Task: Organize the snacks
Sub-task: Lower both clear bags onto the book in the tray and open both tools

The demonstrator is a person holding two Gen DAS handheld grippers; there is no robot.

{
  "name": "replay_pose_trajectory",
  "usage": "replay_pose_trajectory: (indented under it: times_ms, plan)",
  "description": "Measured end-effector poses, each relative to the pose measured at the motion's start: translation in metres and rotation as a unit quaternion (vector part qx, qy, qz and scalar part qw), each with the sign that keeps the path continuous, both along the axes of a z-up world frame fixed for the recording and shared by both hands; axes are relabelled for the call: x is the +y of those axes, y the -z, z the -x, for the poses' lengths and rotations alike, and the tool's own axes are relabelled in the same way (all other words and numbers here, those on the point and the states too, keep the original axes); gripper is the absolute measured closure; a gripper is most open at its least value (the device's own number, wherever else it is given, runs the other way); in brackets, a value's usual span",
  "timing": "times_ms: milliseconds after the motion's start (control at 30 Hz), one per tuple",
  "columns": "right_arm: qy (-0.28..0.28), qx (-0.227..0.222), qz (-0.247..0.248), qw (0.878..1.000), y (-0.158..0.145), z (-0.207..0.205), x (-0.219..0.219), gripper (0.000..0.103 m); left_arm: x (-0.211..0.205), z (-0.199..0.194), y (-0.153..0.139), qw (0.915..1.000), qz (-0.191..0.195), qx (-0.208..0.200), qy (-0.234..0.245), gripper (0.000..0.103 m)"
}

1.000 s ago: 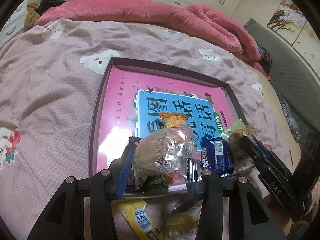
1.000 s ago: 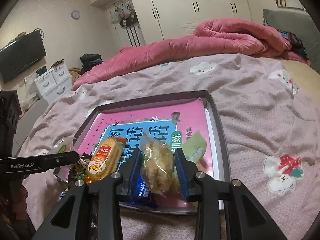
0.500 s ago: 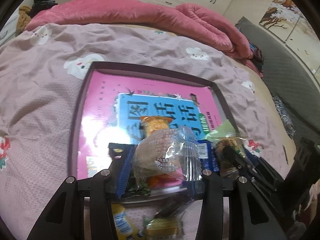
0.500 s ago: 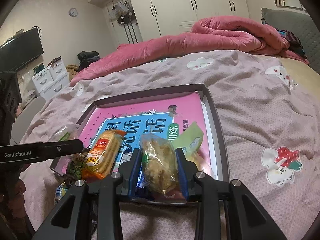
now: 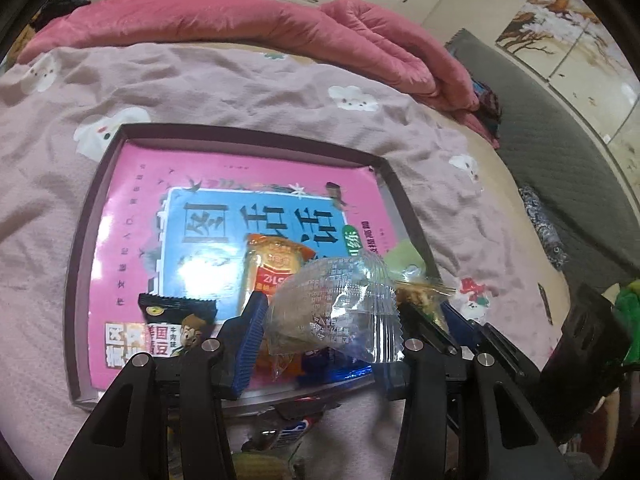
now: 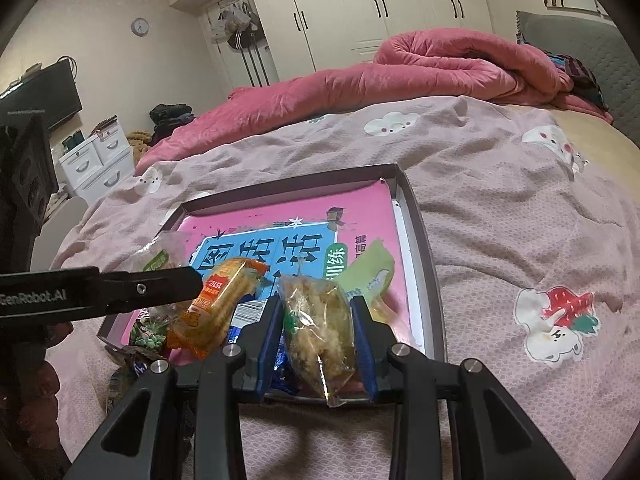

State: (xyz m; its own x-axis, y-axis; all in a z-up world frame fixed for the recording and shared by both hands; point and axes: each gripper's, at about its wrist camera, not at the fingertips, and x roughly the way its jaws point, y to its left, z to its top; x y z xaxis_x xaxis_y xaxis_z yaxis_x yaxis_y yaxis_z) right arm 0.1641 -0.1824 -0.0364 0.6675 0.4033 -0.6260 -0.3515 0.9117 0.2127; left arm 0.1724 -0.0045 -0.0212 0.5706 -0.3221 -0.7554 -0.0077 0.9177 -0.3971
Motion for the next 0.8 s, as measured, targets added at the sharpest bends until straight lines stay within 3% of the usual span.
replay_pose_trajectory:
  times_ms: [800]
  plan:
    - [0.007,-0.003,0.011,1.0,-0.002,0.003,-0.001,0.068,0.038,0.004,0.026,0.9979,-0.018,0.034,-0.052,0.054]
